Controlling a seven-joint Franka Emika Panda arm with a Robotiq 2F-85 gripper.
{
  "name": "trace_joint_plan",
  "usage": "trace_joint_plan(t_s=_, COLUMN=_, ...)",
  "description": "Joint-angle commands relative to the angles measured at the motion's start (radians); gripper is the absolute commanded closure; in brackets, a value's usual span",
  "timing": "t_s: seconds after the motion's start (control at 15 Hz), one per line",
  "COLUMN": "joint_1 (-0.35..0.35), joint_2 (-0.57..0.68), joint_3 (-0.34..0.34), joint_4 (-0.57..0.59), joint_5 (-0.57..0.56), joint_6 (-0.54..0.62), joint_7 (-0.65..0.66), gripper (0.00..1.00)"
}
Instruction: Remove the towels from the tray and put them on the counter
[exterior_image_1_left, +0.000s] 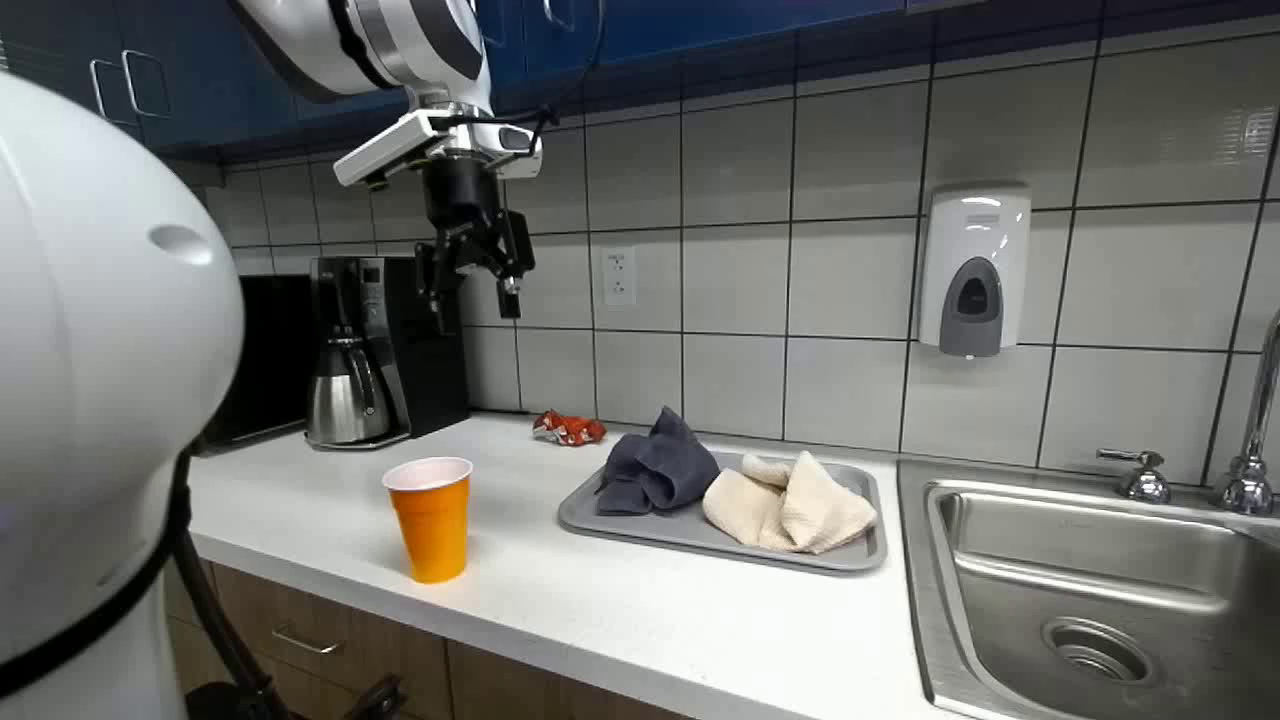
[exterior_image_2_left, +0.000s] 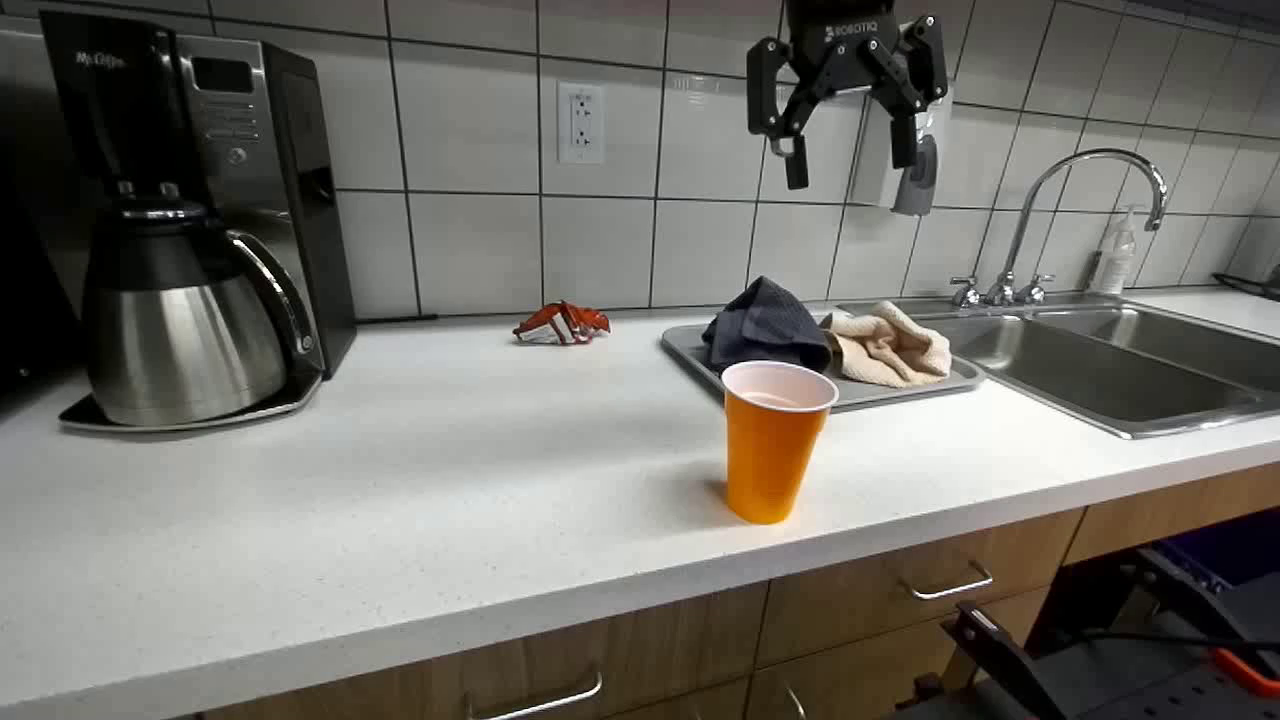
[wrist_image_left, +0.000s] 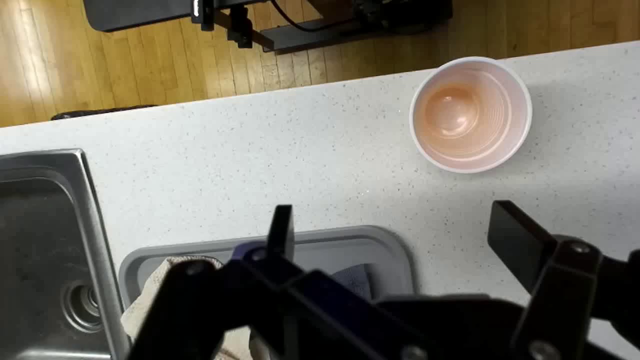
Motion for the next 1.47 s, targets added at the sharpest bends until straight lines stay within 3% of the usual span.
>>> trace_joint_plan(t_s=0.0, joint_1=0.03, joint_2=0.003, joint_3=-0.028, joint_4=0.001, joint_5=-0.007, joint_6=-0.002, joint_7=0.006, gripper=0.0)
trace_joint_plan(t_s=0.27, joint_1=0.03, joint_2=0.003, joint_3=-0.028, joint_4=0.001, joint_5=-0.007, joint_6=-0.002, joint_7=0.006, gripper=0.0)
trace_joint_plan(t_s=0.87, joint_1=0.032, joint_2=-0.02, joint_3=-0.039, joint_4=-0.101, joint_5=-0.021, joint_6=0.231, joint_7=0.105, gripper=0.0)
trace_joint_plan(t_s=1.4, joint_1=0.008, joint_2=0.021, joint_3=-0.099, joint_4=-0.141, joint_5=-0.022, joint_6=0.359, joint_7=0.081, gripper=0.0)
